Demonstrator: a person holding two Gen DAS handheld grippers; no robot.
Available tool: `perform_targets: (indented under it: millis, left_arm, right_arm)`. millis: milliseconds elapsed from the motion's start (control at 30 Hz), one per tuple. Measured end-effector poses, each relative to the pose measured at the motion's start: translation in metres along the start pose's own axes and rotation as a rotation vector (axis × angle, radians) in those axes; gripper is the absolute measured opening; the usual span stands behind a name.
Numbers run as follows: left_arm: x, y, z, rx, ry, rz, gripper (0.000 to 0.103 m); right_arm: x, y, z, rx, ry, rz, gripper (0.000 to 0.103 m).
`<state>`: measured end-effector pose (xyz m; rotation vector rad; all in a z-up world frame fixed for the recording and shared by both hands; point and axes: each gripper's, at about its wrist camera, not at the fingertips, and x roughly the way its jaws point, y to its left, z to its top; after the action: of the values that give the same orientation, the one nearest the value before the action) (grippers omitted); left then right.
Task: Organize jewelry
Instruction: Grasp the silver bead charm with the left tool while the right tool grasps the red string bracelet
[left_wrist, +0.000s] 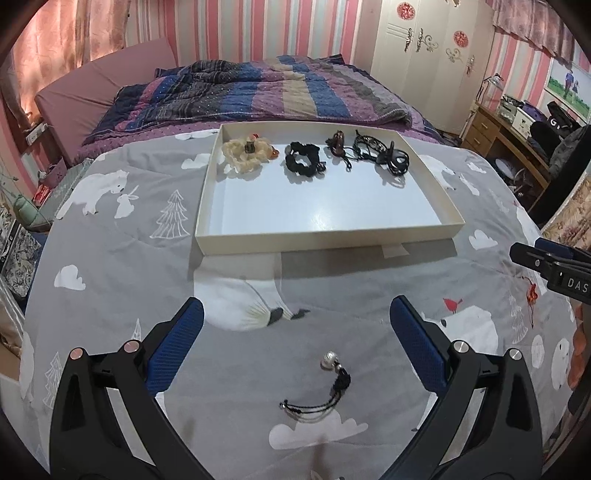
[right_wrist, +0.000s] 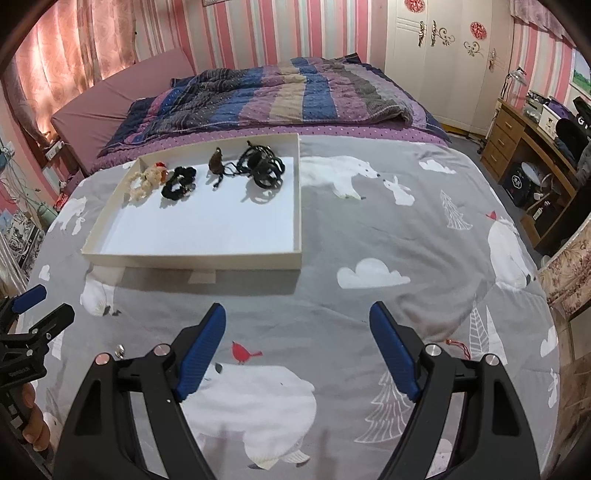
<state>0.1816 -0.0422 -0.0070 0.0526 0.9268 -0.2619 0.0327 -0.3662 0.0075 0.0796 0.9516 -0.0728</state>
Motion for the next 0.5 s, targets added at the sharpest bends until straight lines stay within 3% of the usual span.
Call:
perform_targets:
  millis: [500]
  left_arm:
    - [0.0, 0.002, -0.01, 0.008, 0.016, 0.015, 0.1]
  right_arm:
    - [-0.005, -0.035, -0.009, 0.034, 0.016, -0.041, 0.081]
